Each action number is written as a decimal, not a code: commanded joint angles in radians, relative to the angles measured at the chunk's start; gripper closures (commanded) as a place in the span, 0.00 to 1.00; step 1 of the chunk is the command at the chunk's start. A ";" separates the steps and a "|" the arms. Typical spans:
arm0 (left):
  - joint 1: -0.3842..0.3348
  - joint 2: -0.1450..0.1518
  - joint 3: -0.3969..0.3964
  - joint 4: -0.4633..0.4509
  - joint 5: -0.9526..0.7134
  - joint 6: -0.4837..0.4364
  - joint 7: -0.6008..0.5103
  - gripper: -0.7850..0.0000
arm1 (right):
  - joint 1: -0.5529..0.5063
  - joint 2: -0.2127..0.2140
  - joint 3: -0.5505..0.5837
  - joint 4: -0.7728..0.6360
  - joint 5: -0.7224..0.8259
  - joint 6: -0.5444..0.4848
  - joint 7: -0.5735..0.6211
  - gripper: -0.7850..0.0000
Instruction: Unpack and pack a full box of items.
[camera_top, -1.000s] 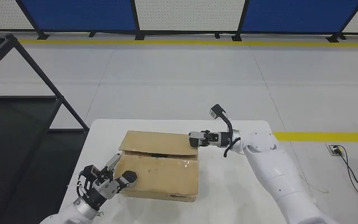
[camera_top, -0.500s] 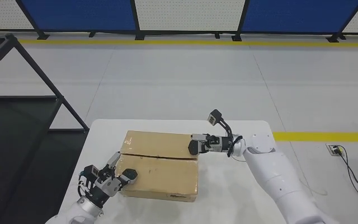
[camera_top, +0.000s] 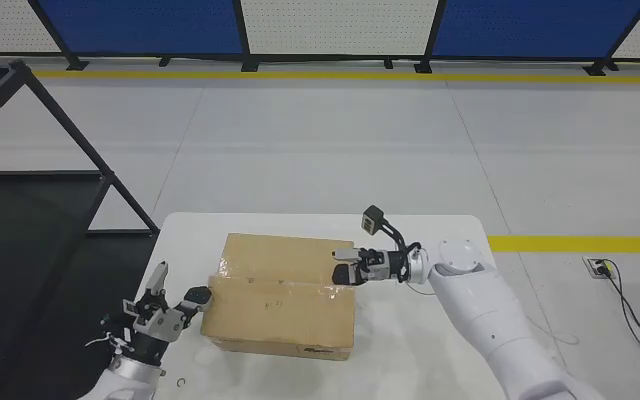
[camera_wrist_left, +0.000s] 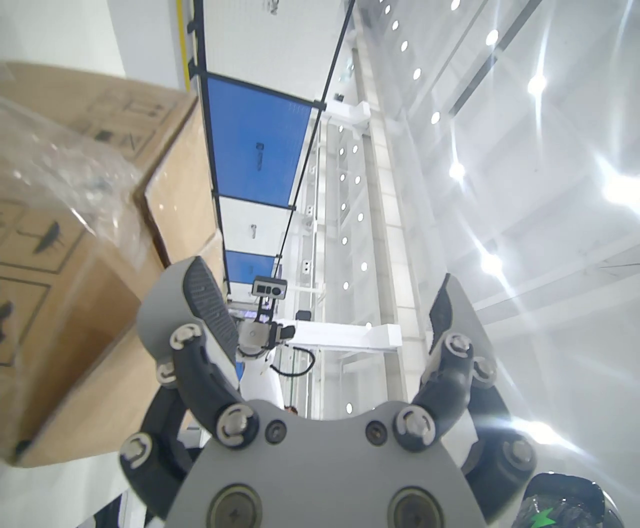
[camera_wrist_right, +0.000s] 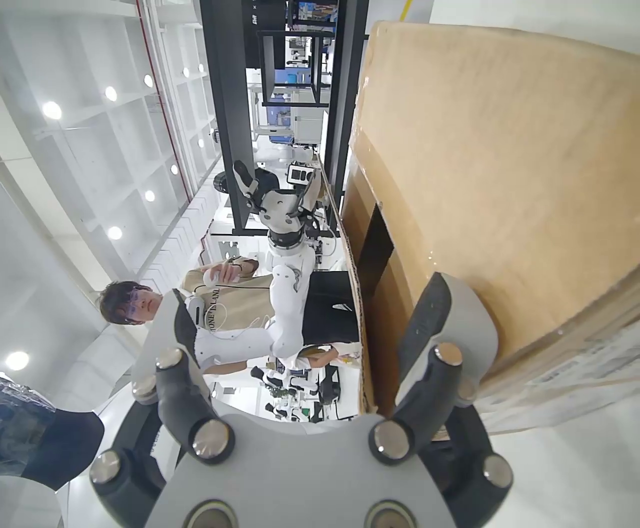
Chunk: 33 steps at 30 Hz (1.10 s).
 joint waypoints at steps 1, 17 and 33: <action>0.013 0.003 -0.016 0.016 0.046 -0.009 -0.002 0.00 | 0.001 -0.001 -0.001 0.002 -0.002 -0.001 0.001 0.00; -0.041 0.004 0.040 0.126 0.155 0.006 -0.031 0.00 | 0.008 0.001 0.013 0.010 -0.002 -0.017 -0.015 0.00; -0.051 0.002 0.075 0.120 0.176 0.014 -0.043 0.00 | -0.027 0.044 0.116 -0.105 0.063 -0.075 -0.036 0.00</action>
